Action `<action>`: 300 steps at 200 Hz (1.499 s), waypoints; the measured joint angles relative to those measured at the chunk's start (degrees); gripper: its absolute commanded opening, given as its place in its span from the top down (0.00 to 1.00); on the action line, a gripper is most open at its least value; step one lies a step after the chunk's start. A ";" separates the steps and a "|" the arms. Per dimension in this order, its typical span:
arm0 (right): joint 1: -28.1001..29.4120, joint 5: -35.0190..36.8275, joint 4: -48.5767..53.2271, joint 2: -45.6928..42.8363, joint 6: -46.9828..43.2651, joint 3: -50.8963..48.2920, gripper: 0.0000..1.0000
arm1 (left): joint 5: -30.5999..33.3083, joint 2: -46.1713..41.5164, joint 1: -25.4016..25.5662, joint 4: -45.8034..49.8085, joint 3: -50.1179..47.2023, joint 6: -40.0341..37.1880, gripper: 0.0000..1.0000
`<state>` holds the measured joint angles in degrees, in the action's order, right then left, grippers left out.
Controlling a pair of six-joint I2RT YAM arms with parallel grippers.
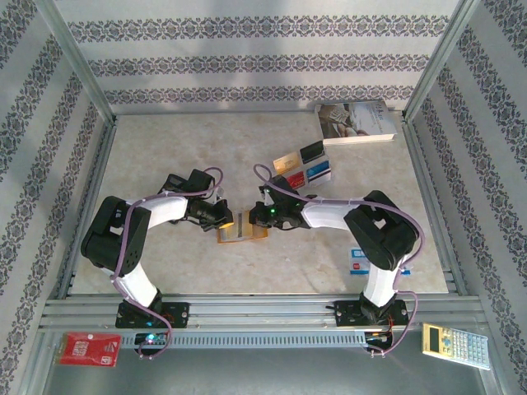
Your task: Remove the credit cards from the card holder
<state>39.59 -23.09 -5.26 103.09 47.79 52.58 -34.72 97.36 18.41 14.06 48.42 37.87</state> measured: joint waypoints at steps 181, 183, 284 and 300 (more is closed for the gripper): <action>-9.53 -6.64 -19.80 -18.95 9.57 -7.50 1.00 | -4.96 -19.19 1.03 -22.75 -4.59 17.44 0.27; -9.60 -6.91 -20.31 -18.95 10.05 -7.50 1.00 | -5.09 -19.19 1.14 -23.28 -4.61 17.75 0.27; -11.41 -12.66 -30.95 -18.56 20.00 -8.15 0.99 | -10.14 -17.27 2.64 -36.50 -4.11 24.13 0.74; -11.78 -13.00 -31.30 -18.51 20.28 -8.33 0.99 | -10.32 -17.22 2.64 -36.89 -3.76 24.02 0.84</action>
<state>27.81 -36.10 -36.56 84.58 68.07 44.25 -45.04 80.14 21.06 -22.83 44.66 61.89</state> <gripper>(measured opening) 0.050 0.231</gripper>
